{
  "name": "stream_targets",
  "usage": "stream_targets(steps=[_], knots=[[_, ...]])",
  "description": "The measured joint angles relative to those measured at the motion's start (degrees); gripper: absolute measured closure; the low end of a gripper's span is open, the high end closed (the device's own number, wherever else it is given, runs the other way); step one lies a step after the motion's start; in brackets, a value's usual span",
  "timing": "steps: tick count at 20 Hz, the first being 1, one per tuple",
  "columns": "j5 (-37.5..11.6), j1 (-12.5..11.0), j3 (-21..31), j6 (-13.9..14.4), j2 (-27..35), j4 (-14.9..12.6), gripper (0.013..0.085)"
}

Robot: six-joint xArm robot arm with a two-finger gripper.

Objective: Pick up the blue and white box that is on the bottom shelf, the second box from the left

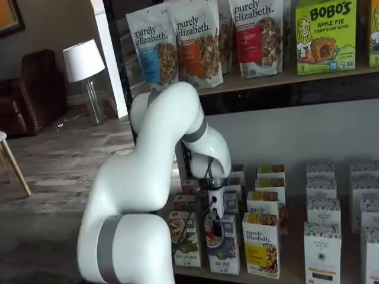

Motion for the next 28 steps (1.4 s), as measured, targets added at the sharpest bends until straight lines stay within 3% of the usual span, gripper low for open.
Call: stream_targets(steps=[9,18,28], knots=[[0.1,0.2,0.5,0.0,-0.1,0.3,0.0130],[0.3,0.2,0.8,-0.5,-0.5,0.8,0.0330],[0.3,0.3,1.3,-0.4,-0.9,0.8,0.0330]])
